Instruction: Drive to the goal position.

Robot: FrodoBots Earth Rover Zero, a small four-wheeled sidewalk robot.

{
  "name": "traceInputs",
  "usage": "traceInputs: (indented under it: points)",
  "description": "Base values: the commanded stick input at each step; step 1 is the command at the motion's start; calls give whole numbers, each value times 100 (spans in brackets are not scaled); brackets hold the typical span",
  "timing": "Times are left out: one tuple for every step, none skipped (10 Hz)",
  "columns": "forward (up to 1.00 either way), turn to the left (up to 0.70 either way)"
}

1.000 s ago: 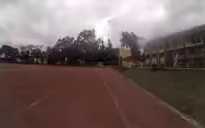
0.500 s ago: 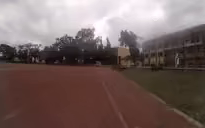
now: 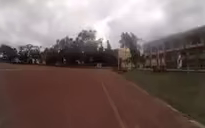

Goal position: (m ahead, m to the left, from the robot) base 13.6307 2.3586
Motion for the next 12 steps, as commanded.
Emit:
traceInputs:
  points:
    - [70,0]
    - [70,0]
    - [70,0]
    - [70,0]
    - [70,0]
    - [70,0]
    - [70,0]
    - [70,0]
    - [70,0]
    - [70,0]
    - [70,0]
    - [70,0]
